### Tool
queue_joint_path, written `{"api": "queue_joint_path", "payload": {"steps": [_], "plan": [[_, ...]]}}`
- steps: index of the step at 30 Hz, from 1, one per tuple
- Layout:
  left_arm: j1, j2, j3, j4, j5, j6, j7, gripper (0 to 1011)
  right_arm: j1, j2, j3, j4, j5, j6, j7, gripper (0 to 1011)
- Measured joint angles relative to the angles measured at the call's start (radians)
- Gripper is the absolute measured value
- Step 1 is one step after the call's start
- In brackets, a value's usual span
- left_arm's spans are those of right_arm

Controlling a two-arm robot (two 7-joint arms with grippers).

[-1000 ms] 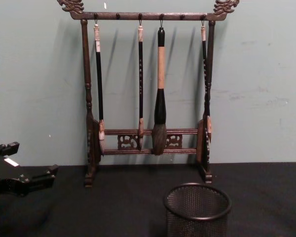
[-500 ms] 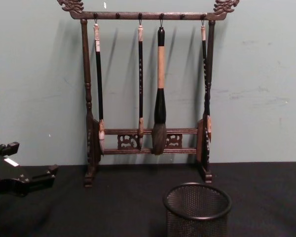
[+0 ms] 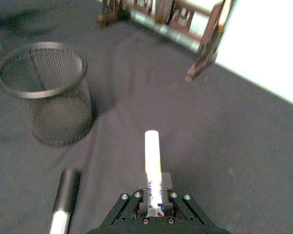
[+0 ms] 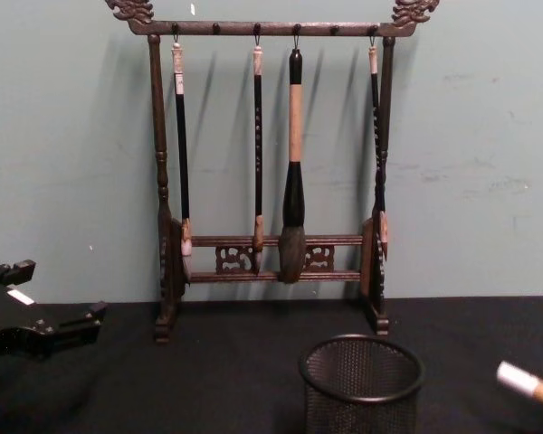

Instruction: Pick up the water-based marker from the table and place it into the pen holder.

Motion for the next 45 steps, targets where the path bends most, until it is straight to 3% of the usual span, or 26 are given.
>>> {"api": "queue_joint_path", "payload": {"steps": [10,18,29,34,45], "plan": [[0.000,0.000,0.000,0.000,0.000,0.000,0.000,1008,-0.035,-0.051,0.076,-0.062,0.028,-0.130,-0.056,164],[0.000,0.000,0.000,0.000,0.000,0.000,0.000,1006,-0.024,-0.084,0.081,-0.085,0.030,-0.175,-0.053,164],[0.000,0.000,0.000,0.000,0.000,0.000,0.000,1006,0.031,-0.132,0.053,-0.088,0.026,-0.207,-0.028,164],[0.000,0.000,0.000,0.000,0.000,0.000,0.000,1006,0.090,-0.201,-0.006,-0.048,0.046,-0.264,0.013,164],[0.000,0.000,0.000,0.000,0.000,0.000,0.000,1008,0.120,-0.245,-0.059,0.014,0.077,-0.286,0.048,164]]}}
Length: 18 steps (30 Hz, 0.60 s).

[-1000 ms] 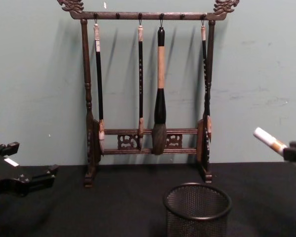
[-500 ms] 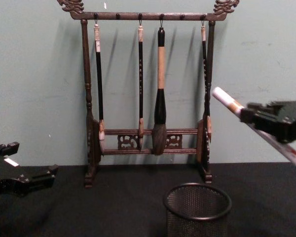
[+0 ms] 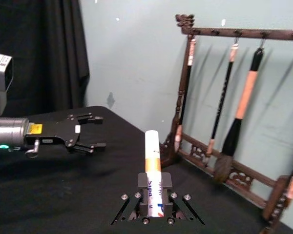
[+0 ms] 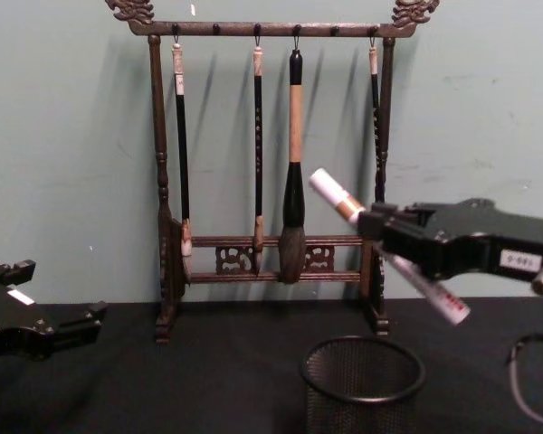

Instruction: Pick up the water-based marker from the table and place it into the pen holder.

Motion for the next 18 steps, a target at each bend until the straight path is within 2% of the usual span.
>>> {"api": "queue_joint_path", "payload": {"steps": [3,18], "plan": [[0.000,0.000,0.000,0.000,0.000,0.000,0.000,1008,0.019,-0.017,-0.024,0.033,0.005,-0.005,0.013,164],[0.000,0.000,0.000,0.000,0.000,0.000,0.000,1008,0.062,-0.053,-0.072,0.107,0.018,-0.009,0.034,164]]}}
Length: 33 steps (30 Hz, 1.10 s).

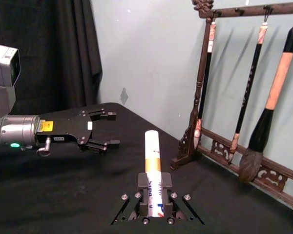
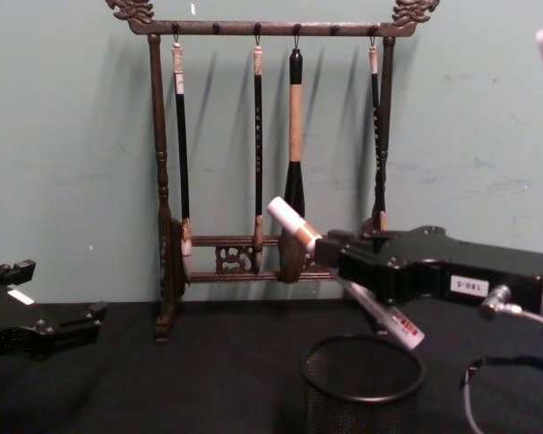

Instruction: Pick up the water-based marker from the table and place it into the pen holder.

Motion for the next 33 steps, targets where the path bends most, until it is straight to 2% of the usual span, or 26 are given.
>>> {"api": "queue_joint_path", "payload": {"steps": [11,16,33], "plan": [[0.000,0.000,0.000,0.000,0.000,0.000,0.000,1008,0.020,-0.024,-0.023,0.049,0.004,-0.008,0.003,164],[0.000,0.000,0.000,0.000,0.000,0.000,0.000,1008,0.025,-0.038,-0.032,0.073,-0.009,-0.024,-0.002,164],[0.000,0.000,0.000,0.000,0.000,0.000,0.000,1008,0.023,-0.055,-0.036,0.104,-0.036,-0.043,-0.007,164]]}}
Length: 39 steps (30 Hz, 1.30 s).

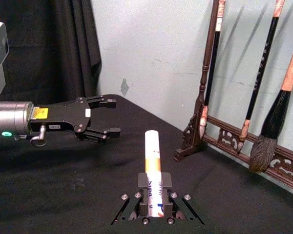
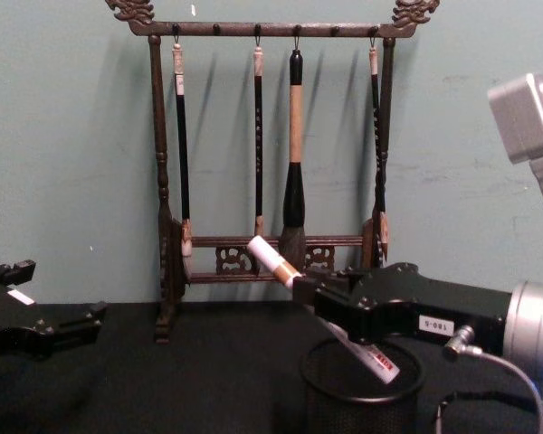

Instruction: Pick up the water-based marker from the table and place it into the pen holder.

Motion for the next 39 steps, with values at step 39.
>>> {"api": "queue_joint_path", "payload": {"steps": [39], "plan": [[0.000,0.000,0.000,0.000,0.000,0.000,0.000,1008,-0.011,0.004,0.004,0.006,-0.012,0.011,-0.005,564]]}}
